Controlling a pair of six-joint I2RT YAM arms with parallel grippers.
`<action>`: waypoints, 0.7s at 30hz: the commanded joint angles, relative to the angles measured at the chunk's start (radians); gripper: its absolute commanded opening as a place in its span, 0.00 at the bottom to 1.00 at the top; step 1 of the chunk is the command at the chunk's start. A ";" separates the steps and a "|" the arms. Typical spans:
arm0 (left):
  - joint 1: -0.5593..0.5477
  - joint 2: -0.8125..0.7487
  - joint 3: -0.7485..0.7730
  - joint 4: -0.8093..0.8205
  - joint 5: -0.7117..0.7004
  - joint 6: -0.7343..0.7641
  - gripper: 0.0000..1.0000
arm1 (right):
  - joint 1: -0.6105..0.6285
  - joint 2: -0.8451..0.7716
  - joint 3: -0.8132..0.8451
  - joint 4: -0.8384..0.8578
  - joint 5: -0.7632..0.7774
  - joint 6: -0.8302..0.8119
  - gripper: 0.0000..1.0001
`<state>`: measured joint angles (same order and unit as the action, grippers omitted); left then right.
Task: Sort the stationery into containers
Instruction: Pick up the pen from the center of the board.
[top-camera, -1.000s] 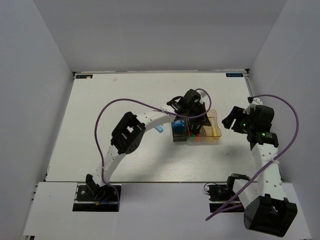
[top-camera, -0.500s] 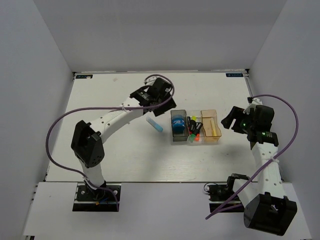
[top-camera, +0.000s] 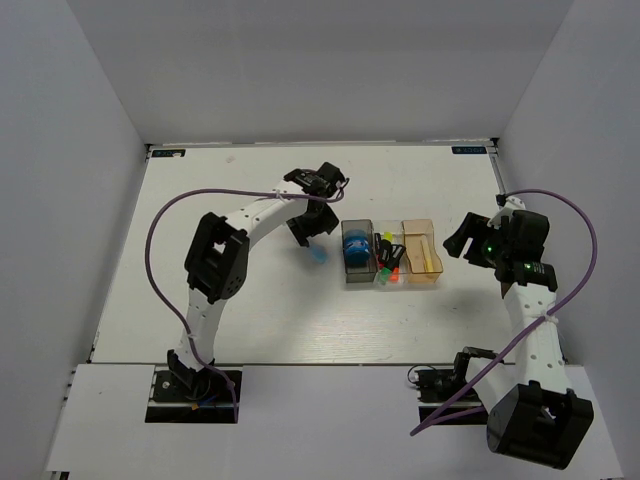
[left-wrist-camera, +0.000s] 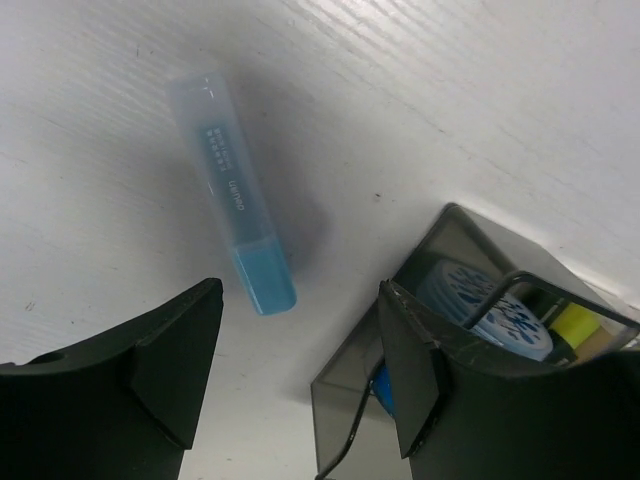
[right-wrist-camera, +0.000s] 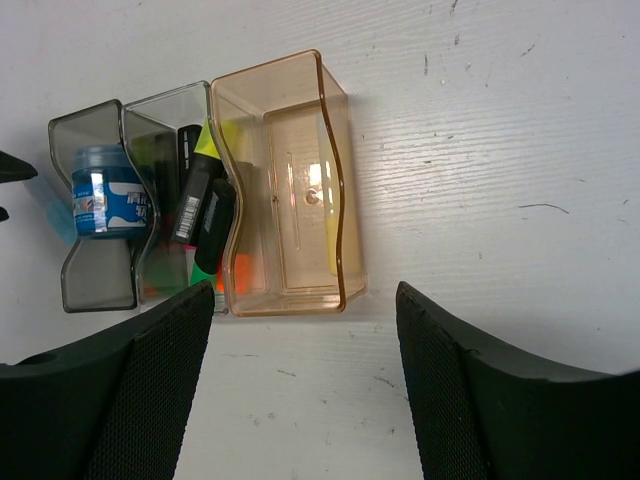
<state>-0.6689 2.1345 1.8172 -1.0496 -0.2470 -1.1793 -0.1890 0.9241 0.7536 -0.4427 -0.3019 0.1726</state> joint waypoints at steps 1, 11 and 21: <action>0.012 -0.005 0.073 -0.061 0.003 -0.010 0.74 | -0.007 0.004 -0.005 0.024 -0.009 -0.005 0.76; 0.028 -0.001 -0.013 -0.058 0.037 -0.025 0.74 | -0.015 0.009 -0.003 0.022 -0.008 -0.008 0.76; 0.031 0.085 0.014 -0.061 0.035 -0.036 0.74 | -0.035 0.001 -0.002 0.015 -0.025 -0.005 0.76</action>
<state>-0.6434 2.2040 1.8084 -1.1069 -0.2176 -1.1969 -0.2127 0.9314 0.7532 -0.4435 -0.3042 0.1726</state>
